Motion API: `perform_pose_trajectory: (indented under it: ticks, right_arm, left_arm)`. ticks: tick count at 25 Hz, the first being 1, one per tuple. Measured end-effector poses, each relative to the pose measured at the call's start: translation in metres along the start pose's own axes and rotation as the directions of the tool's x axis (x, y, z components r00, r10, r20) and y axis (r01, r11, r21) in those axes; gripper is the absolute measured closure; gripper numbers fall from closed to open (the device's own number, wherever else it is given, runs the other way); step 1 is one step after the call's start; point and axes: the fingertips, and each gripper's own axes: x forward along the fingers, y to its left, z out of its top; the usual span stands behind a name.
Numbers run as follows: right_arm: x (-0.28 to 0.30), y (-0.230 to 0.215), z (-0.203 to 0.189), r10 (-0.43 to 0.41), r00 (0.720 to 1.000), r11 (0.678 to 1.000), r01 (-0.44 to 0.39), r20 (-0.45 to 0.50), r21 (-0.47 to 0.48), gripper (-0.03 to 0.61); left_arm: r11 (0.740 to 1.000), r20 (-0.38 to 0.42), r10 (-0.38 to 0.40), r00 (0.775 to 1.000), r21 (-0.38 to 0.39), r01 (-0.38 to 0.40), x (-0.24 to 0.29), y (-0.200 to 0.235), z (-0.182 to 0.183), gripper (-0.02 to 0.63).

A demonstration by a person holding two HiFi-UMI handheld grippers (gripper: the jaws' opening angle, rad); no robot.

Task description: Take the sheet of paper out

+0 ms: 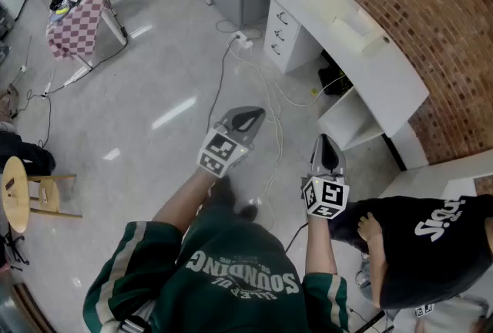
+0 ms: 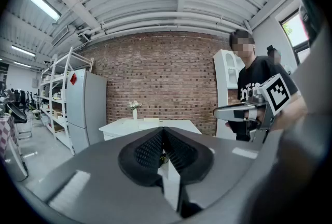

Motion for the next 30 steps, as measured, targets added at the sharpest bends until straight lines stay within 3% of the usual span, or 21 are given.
perform_pose_trajectory:
  ticks: [9,30]
  right_arm:
    - [0.01,0.009,0.006,0.023,0.999,1.0,-0.023,0.048,0.003,0.594]
    - [0.007,0.015,-0.002,0.051,0.998,0.998,-0.052,0.03,0.023,0.592]
  left_arm:
    - [1.0,-0.001,-0.002,1.0,-0.006,0.002,0.003,0.011,0.001,0.603]
    - [1.0,-0.002,0.002,1.0,-0.026,-0.002,0.007,0.004,-0.006,0.603]
